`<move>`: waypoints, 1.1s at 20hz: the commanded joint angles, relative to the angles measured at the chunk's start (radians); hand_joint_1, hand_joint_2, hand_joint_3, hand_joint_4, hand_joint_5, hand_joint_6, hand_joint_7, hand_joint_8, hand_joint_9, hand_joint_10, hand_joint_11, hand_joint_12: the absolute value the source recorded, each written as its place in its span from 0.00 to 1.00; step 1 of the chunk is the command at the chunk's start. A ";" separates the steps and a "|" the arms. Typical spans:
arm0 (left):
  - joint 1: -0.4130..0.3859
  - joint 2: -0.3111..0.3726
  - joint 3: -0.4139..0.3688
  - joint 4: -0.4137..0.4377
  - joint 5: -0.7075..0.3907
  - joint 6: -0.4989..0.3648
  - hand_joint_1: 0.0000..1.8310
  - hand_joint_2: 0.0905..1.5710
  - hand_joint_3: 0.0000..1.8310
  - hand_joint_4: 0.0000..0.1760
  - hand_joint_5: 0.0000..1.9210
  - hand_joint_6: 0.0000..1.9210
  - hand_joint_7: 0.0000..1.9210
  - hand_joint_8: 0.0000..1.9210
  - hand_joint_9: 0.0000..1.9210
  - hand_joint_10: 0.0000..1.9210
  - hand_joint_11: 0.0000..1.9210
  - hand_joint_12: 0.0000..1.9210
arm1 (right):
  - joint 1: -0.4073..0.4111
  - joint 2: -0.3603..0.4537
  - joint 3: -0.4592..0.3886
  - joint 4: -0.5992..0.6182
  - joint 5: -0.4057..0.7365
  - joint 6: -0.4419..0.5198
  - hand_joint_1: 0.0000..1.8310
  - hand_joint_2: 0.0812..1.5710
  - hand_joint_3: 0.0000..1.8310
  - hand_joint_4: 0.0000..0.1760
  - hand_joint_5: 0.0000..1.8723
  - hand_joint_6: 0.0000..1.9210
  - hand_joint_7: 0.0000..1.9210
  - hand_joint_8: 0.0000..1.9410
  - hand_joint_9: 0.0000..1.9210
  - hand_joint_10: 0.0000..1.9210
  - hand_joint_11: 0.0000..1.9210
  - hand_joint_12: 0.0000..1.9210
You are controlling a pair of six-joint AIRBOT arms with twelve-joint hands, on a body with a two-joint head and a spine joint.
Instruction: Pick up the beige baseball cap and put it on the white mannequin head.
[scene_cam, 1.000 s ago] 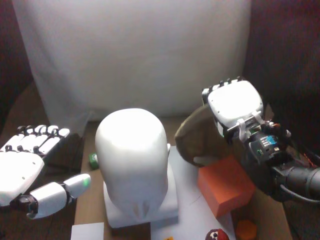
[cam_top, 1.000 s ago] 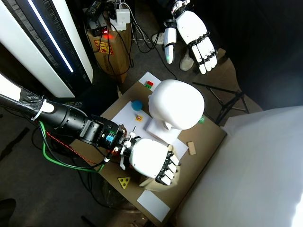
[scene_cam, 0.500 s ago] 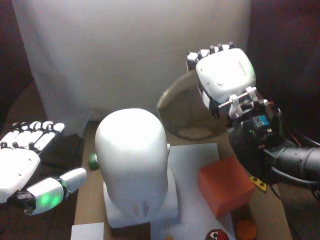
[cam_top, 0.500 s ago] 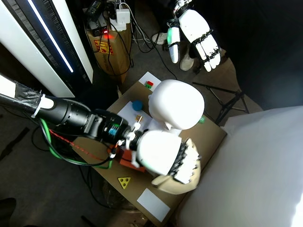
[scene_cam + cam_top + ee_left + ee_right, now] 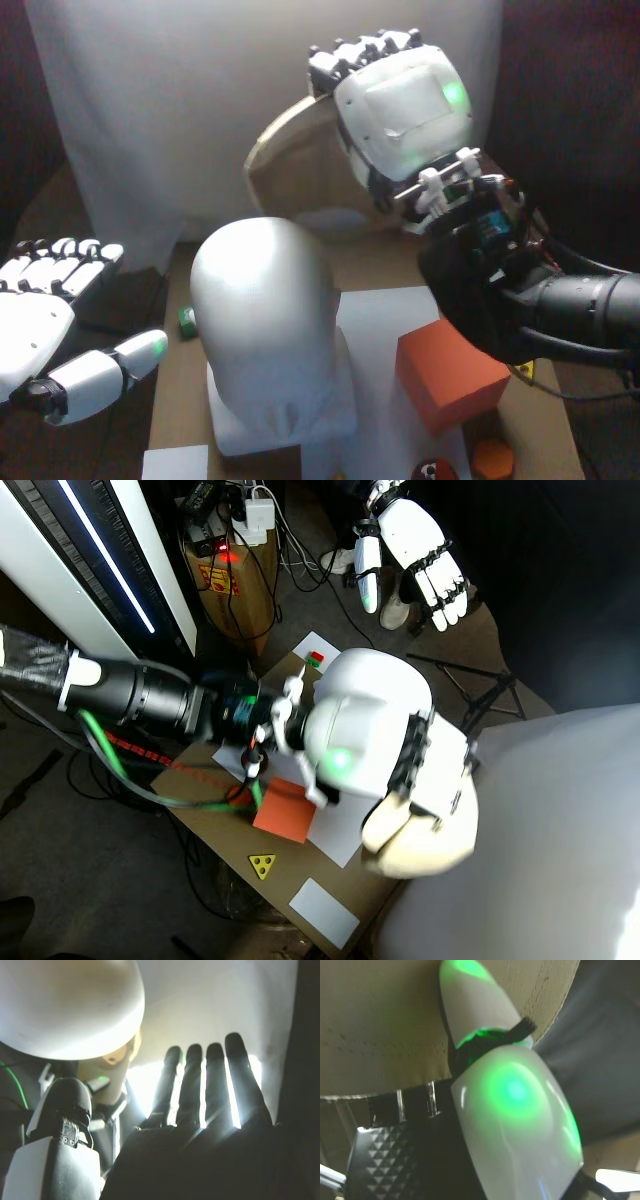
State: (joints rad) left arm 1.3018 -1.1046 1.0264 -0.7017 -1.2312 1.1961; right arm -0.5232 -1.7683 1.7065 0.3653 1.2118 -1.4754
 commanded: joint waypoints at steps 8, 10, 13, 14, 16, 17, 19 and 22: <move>0.006 0.007 -0.004 0.005 -0.134 -0.005 0.00 0.73 0.00 0.00 0.05 0.00 0.04 0.00 0.03 0.00 0.00 0.23 | 0.006 0.003 -0.151 -0.163 0.213 -0.088 0.75 0.71 0.00 0.00 0.46 0.47 0.48 0.56 0.47 0.72 0.46 0.73; 0.006 0.007 -0.005 0.005 -0.137 -0.006 0.00 0.73 0.00 0.00 0.05 0.00 0.04 0.00 0.02 0.00 0.00 0.22 | -0.002 0.004 -0.176 -0.186 0.218 -0.095 0.75 0.71 0.00 0.00 0.46 0.47 0.48 0.56 0.47 0.72 0.46 0.73; 0.007 0.007 -0.006 0.005 -0.140 -0.006 0.00 0.73 0.00 0.00 0.05 0.00 0.04 0.00 0.02 0.00 0.00 0.21 | -0.028 0.015 -0.225 -0.201 0.204 -0.097 0.75 0.71 0.00 0.00 0.46 0.47 0.48 0.56 0.47 0.72 0.47 0.74; 0.008 0.007 -0.006 0.005 -0.144 -0.006 0.00 0.73 0.00 0.00 0.04 0.00 0.04 0.00 0.02 0.00 0.00 0.19 | -0.040 0.020 -0.243 -0.217 0.198 -0.096 0.75 0.71 0.00 0.00 0.46 0.47 0.48 0.56 0.47 0.73 0.46 0.74; 0.009 0.007 -0.006 0.006 -0.153 -0.006 0.00 0.73 0.00 0.00 0.04 0.00 0.04 0.00 0.02 0.00 0.00 0.19 | -0.067 0.033 -0.283 -0.246 0.187 -0.104 0.75 0.71 0.00 0.00 0.46 0.47 0.48 0.56 0.47 0.73 0.47 0.74; 0.010 0.007 -0.007 0.005 -0.153 -0.007 0.00 0.73 0.00 0.00 0.04 0.00 0.03 0.00 0.02 0.00 0.00 0.18 | -0.080 0.037 -0.301 -0.246 0.178 -0.111 0.75 0.71 0.00 0.00 0.46 0.47 0.48 0.56 0.47 0.73 0.47 0.74; 0.010 0.006 -0.008 0.001 -0.153 -0.007 0.00 0.73 0.00 0.00 0.04 0.00 0.04 0.00 0.02 0.00 0.00 0.15 | -0.101 0.043 -0.333 -0.246 0.158 -0.114 0.75 0.71 0.00 0.00 0.45 0.47 0.48 0.56 0.47 0.73 0.47 0.74; 0.010 0.007 -0.008 -0.005 -0.153 -0.012 0.00 0.73 0.00 0.00 0.04 0.00 0.04 0.00 0.02 0.00 0.00 0.15 | -0.120 0.048 -0.371 -0.241 0.162 -0.129 0.75 0.72 0.00 0.00 0.44 0.48 0.47 0.58 0.47 0.73 0.45 0.74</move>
State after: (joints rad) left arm 1.3151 -1.1046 1.0149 -0.7261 -1.2663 1.1908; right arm -0.6510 -1.7226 1.3350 0.1764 1.2491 -1.6028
